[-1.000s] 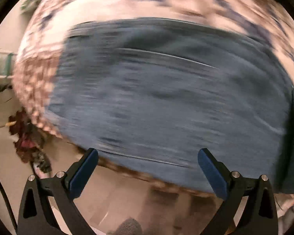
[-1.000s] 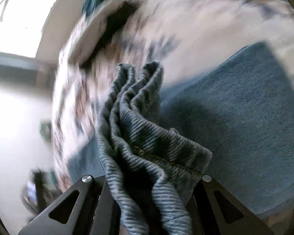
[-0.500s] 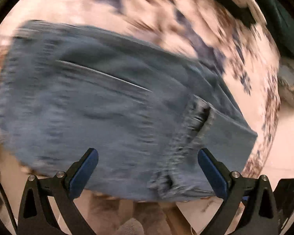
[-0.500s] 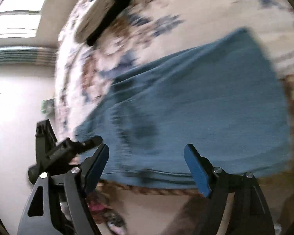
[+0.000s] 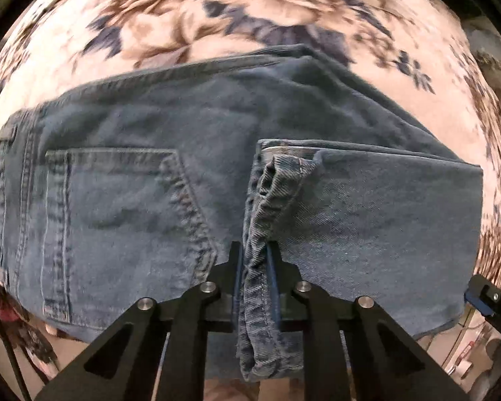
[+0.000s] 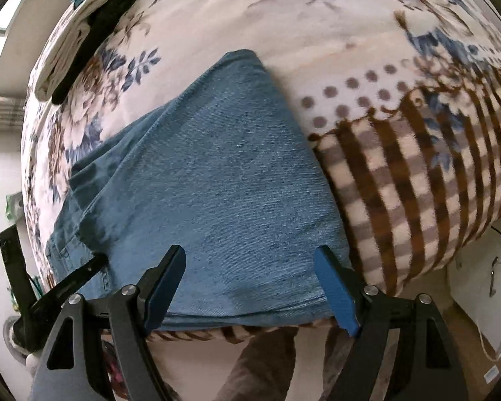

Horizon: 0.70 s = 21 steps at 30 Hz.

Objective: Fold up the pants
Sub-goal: 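Grasp the jeans waistband edge with the left gripper and lift it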

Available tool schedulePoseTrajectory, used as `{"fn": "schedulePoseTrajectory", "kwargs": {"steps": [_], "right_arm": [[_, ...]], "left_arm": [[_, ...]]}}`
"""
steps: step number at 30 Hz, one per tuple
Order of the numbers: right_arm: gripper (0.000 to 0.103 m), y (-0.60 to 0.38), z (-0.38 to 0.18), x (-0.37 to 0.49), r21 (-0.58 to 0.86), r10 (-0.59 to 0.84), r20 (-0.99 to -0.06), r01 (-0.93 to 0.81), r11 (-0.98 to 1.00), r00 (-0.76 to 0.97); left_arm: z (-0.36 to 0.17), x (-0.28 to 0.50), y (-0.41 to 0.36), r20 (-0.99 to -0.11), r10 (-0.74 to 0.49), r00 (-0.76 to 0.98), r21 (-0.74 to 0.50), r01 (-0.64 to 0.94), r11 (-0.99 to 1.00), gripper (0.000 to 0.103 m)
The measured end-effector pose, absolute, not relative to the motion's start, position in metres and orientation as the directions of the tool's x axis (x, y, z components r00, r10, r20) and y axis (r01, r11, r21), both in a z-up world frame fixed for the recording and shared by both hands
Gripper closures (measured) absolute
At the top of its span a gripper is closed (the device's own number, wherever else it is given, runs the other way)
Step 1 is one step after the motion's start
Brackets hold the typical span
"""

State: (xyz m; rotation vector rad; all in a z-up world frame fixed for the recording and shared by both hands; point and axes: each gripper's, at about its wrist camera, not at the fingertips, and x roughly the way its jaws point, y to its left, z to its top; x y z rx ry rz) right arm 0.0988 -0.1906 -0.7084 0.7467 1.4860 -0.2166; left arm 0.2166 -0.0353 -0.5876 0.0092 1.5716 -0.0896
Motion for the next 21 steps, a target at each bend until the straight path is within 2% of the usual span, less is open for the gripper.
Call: {"fn": "schedulePoseTrajectory", "kwargs": {"steps": [6,11,12,13,15,18,21], "right_arm": [[0.022,-0.174,-0.711,0.12,0.313,0.309,-0.946,0.536,0.784,0.1],[0.022,-0.154,-0.71,0.136,0.253,0.262,-0.964,0.481,0.839,0.05],[0.022,-0.147,-0.708,0.139,0.234,0.247,-0.969,0.46,0.857,0.033],[0.022,-0.14,-0.707,0.142,0.219,0.236,-0.972,0.443,0.87,0.018],[0.022,-0.123,-0.706,0.151,0.219,0.24,-0.971,0.403,0.889,-0.003],[0.022,-0.089,-0.699,0.168,0.22,0.239,-0.971,0.319,0.922,-0.022],[0.022,-0.051,-0.688,0.189,0.226,0.237,-0.971,0.244,0.943,-0.016]], "left_arm": [[-0.576,0.212,-0.008,-0.999,-0.05,0.012,-0.05,0.005,0.999,0.097],[-0.549,0.207,0.027,-0.992,-0.103,0.067,-0.106,-0.043,0.993,0.09],[-0.538,0.201,0.04,-0.988,-0.107,0.11,-0.115,-0.069,0.991,0.078],[-0.53,0.195,0.053,-0.986,-0.096,0.134,-0.11,-0.095,0.989,0.044],[-0.522,0.183,0.083,-0.981,-0.095,0.166,-0.123,-0.165,0.979,0.0],[-0.519,0.164,0.134,-0.975,-0.113,0.192,-0.176,-0.356,0.918,0.0],[-0.519,0.141,0.188,-0.957,-0.126,0.26,-0.258,-0.576,0.775,0.0]]}}
